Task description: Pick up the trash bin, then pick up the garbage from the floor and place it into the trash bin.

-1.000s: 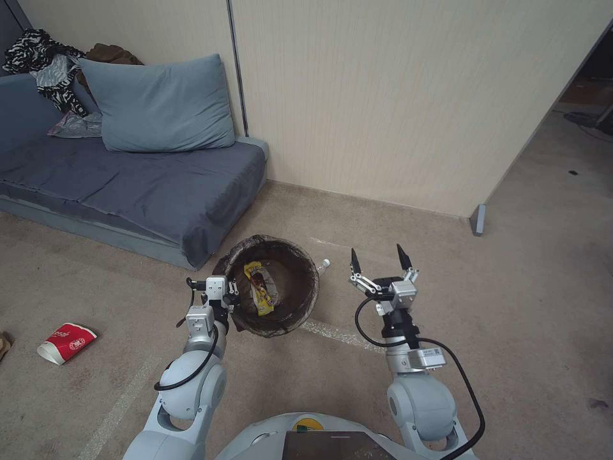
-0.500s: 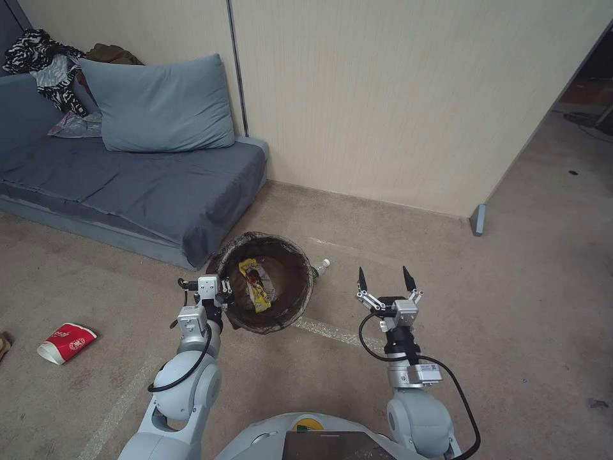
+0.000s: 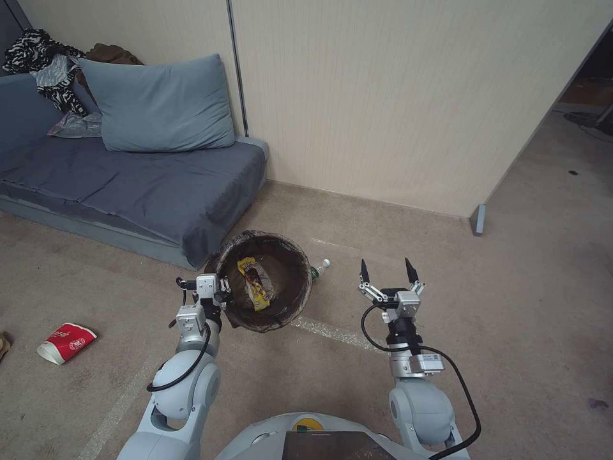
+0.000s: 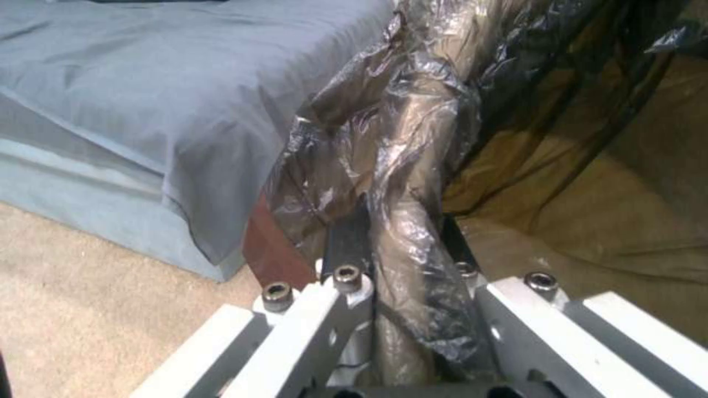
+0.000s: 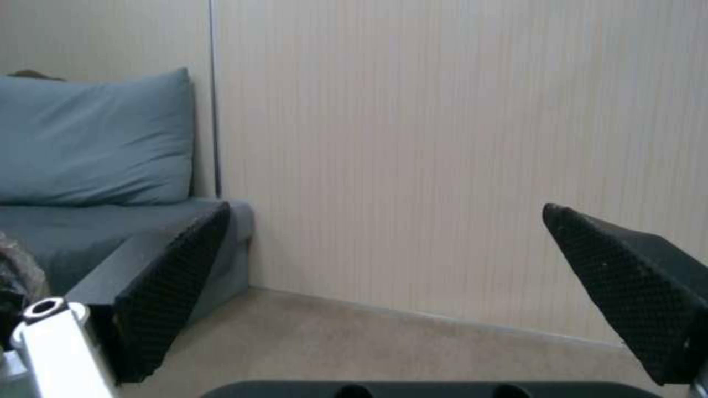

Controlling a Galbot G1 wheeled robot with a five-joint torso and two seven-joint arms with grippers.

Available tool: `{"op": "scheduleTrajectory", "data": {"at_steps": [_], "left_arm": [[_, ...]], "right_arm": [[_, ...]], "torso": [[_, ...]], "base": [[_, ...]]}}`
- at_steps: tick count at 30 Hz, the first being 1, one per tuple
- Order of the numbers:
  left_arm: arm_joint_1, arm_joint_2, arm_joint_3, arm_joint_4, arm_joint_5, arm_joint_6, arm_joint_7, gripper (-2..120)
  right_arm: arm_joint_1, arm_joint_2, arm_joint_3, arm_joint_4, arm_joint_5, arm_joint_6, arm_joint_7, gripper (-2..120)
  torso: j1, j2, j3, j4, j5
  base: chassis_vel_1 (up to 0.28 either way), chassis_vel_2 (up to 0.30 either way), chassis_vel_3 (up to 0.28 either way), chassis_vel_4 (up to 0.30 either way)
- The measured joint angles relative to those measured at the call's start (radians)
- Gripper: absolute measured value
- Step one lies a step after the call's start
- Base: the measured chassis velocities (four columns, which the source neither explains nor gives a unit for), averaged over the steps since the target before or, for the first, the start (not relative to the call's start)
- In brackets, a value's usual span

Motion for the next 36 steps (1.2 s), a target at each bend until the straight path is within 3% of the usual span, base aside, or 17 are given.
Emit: {"op": "scheduleTrajectory", "data": {"at_steps": [28, 36], "left_arm": [[-0.003, 0.004, 0.008, -0.006, -0.014, -0.005, -0.010, 3], [-0.001, 0.003, 0.008, -0.004, -0.006, -0.006, -0.009, 3]], "right_arm": [[0.003, 0.003, -0.004, 0.006, 0.010, 0.013, -0.024, 99], [0.006, 0.006, -0.005, -0.001, 0.009, 0.015, -0.021, 100]], "torso": [[0.000, 0.000, 0.000, 0.0000, 0.0000], [0.000, 0.000, 0.000, -0.0001, 0.0000]], "base": [[0.000, 0.000, 0.000, 0.000], [-0.101, 0.086, 0.110, -0.093]]}}
